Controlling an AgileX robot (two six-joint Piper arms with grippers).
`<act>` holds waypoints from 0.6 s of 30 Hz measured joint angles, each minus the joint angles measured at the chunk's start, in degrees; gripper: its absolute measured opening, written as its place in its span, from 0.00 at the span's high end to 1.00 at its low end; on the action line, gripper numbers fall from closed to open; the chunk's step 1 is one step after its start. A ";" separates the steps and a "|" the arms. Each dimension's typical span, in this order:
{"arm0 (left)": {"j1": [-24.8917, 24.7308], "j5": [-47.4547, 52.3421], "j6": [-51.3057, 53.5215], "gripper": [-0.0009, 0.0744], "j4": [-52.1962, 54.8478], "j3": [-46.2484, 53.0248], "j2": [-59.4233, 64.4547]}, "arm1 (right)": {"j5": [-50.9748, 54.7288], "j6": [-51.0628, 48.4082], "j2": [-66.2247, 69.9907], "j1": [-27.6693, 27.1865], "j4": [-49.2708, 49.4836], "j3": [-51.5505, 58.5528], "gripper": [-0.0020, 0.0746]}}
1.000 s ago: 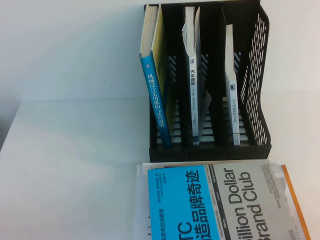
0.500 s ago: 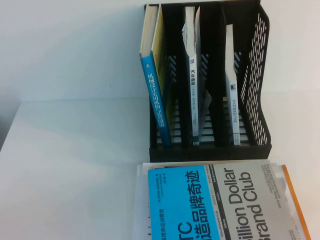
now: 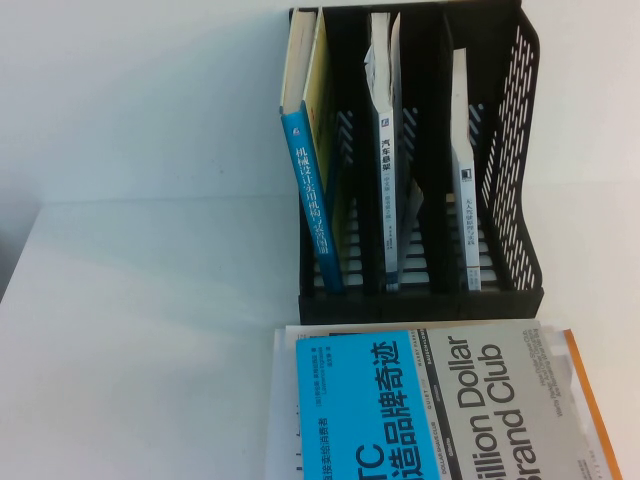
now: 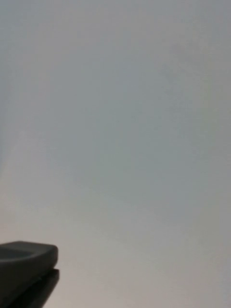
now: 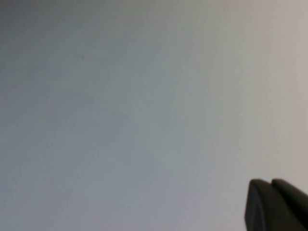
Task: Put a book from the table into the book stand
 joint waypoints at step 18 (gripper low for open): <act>0.00 38.84 5.92 0.99 5.34 -20.87 21.06 | 46.98 -9.54 20.23 0.00 5.36 -21.89 0.98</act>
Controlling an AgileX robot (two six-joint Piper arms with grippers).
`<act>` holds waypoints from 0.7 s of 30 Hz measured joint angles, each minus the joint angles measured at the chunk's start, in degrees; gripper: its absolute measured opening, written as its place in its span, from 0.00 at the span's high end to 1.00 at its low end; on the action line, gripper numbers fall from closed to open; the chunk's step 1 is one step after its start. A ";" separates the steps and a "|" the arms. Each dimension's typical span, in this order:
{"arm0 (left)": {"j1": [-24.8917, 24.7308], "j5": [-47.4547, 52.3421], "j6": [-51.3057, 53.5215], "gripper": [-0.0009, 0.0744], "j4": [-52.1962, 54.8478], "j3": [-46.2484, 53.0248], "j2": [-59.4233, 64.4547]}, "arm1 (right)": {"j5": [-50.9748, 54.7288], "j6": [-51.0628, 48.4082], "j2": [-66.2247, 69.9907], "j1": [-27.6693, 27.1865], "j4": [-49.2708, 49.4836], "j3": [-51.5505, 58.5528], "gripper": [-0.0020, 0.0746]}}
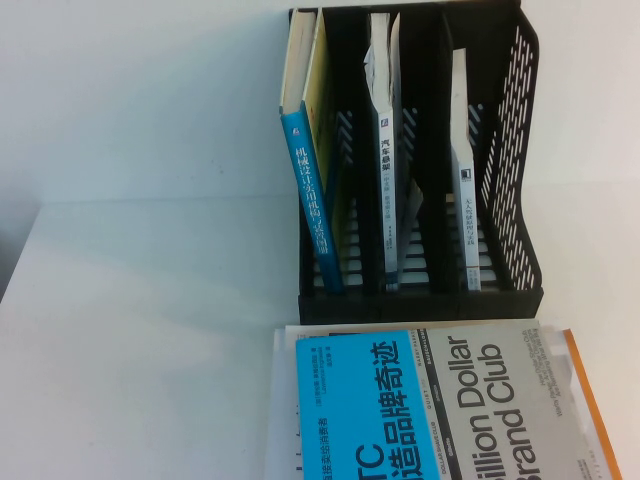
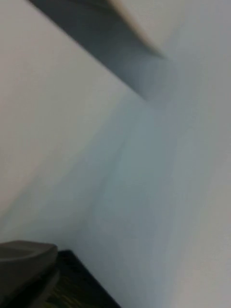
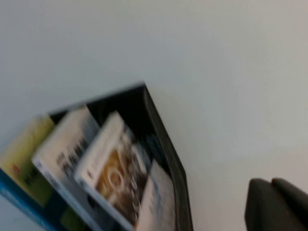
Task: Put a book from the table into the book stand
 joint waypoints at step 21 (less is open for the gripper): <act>0.00 10.07 22.10 0.99 -25.91 0.00 7.69 | 17.91 -7.55 5.83 2.57 12.19 1.16 0.98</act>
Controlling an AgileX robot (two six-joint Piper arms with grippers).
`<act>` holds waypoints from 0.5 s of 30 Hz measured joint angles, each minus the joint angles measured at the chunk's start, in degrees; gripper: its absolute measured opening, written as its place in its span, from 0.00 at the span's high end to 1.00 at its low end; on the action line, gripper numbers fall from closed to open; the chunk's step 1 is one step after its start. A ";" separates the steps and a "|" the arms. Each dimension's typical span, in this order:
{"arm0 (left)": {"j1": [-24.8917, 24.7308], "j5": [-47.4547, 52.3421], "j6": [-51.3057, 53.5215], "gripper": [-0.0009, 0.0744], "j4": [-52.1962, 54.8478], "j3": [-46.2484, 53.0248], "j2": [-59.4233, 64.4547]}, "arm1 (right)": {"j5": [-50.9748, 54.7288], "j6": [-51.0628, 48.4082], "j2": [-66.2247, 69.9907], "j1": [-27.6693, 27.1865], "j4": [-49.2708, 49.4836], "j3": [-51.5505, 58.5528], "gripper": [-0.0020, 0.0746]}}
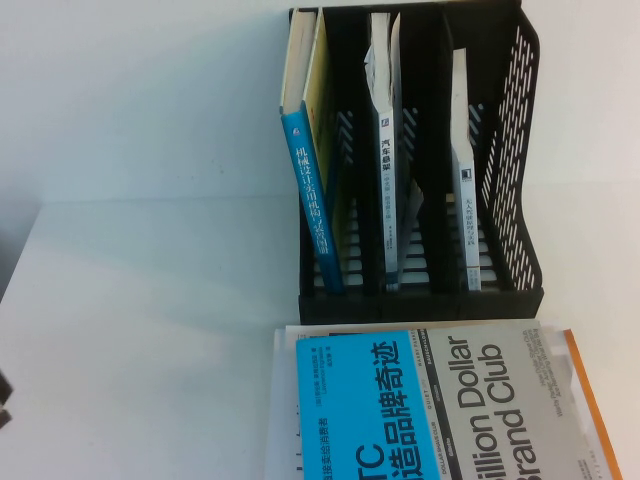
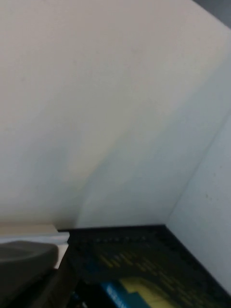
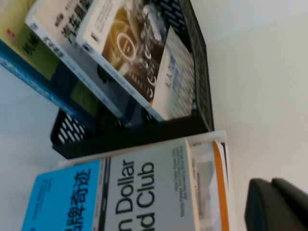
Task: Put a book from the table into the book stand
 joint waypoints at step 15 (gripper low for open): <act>0.00 6.43 45.03 0.99 -40.19 0.00 16.32 | 1.55 -7.71 28.77 2.08 1.38 -5.05 0.98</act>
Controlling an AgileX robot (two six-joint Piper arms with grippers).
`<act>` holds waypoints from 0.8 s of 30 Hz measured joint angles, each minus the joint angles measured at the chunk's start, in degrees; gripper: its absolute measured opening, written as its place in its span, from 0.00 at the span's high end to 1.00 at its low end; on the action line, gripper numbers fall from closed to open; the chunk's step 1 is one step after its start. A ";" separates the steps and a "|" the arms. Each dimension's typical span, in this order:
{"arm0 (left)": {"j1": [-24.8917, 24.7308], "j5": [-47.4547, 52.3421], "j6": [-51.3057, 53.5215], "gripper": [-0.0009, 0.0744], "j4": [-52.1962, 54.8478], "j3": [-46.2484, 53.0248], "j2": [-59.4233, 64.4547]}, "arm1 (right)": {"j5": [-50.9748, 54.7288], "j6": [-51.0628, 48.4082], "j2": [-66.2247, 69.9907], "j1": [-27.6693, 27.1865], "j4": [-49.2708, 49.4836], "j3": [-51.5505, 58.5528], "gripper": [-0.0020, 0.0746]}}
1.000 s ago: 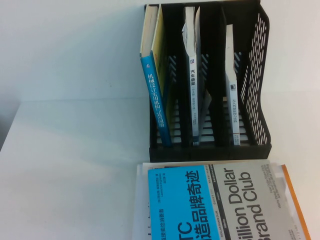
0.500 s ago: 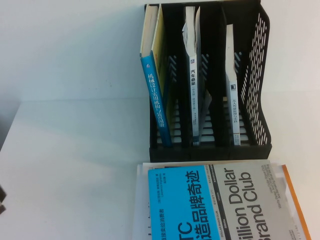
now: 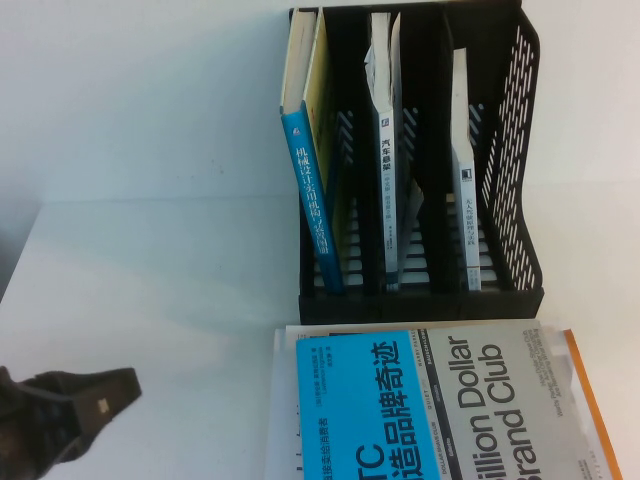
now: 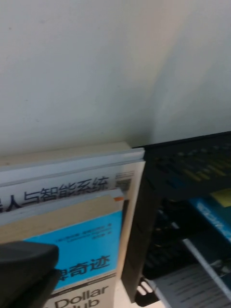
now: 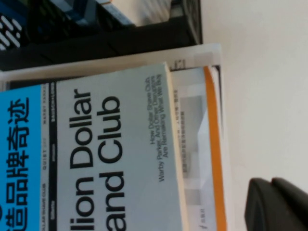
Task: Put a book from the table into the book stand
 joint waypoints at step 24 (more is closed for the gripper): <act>0.00 2.44 3.20 0.99 -8.64 -0.35 17.66 | -3.86 -24.10 27.36 0.44 24.91 -0.54 0.98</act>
